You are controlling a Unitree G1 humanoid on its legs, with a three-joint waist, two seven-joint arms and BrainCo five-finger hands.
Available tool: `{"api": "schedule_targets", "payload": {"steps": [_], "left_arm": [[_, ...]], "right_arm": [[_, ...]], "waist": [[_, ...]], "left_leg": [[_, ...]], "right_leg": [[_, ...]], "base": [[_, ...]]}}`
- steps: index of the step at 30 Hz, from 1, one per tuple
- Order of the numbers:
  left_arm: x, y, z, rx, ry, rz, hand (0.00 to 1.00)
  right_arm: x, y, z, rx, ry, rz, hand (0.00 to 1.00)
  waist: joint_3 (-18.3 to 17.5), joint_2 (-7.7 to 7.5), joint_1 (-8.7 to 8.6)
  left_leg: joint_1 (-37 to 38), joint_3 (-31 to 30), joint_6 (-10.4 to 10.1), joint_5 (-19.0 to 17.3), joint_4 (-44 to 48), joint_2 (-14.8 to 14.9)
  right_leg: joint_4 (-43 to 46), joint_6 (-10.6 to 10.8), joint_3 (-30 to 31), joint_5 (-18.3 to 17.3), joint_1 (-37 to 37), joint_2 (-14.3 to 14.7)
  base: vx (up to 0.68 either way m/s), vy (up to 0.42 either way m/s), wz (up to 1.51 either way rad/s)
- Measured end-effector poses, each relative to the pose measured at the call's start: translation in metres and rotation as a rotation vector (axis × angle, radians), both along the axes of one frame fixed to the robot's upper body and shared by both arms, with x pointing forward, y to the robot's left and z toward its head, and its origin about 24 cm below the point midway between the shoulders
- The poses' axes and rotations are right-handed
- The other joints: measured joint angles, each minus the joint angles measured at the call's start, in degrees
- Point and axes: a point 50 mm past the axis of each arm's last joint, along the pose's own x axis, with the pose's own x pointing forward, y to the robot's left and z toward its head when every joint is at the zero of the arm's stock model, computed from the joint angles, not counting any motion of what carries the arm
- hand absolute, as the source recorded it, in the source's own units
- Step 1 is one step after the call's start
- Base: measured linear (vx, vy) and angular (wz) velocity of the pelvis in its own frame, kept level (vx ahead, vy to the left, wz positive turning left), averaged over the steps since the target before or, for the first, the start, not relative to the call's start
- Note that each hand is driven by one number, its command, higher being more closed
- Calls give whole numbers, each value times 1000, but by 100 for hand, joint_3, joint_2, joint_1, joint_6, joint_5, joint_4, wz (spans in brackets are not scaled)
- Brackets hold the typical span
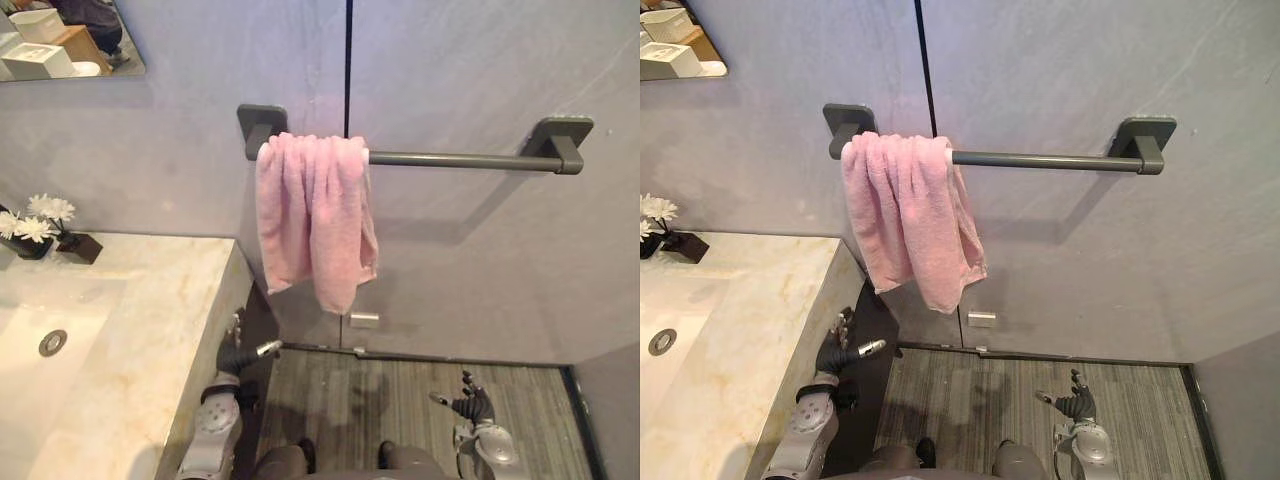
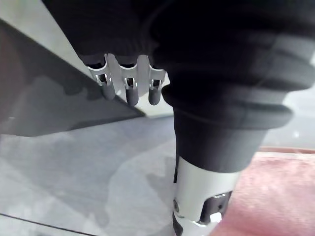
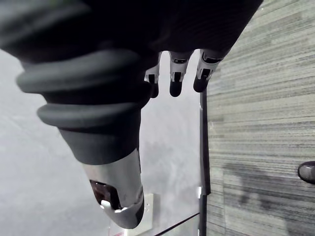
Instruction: Organize washtable
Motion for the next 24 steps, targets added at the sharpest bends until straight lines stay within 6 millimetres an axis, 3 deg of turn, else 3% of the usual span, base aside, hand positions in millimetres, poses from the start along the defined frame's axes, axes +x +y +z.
{"api": "schedule_targets", "payload": {"steps": [7,13,14,24], "left_arm": [[19,2,27,51,-128,9,0],[49,8,59,155,-251,-22,0],[50,8,60,159,-255,-26,100],[57,-4,51,220,-205,-125,100]], "right_arm": [[-5,1,-1,-17,11,35,0],[-5,-1,0,-23,14,66,0],[-5,-1,0,-23,14,69,0],[14,19,15,-14,-77,192,0]], "waist": [[-211,23,-98],[-255,25,-180],[-255,26,-186],[-275,-8,-281]], "left_leg": [[221,94,-3,33,-294,15],[337,201,49,199,-582,19],[337,220,51,220,-609,16],[336,395,87,489,-934,-10]], "right_leg": [[-248,-1,128,31,100,87],[-794,-16,256,367,296,114],[-824,-15,268,399,291,117],[-1417,3,476,980,280,154]], "base": [[45,-8,-11],[33,15,-12],[-19,11,-18],[-96,5,-14]]}}
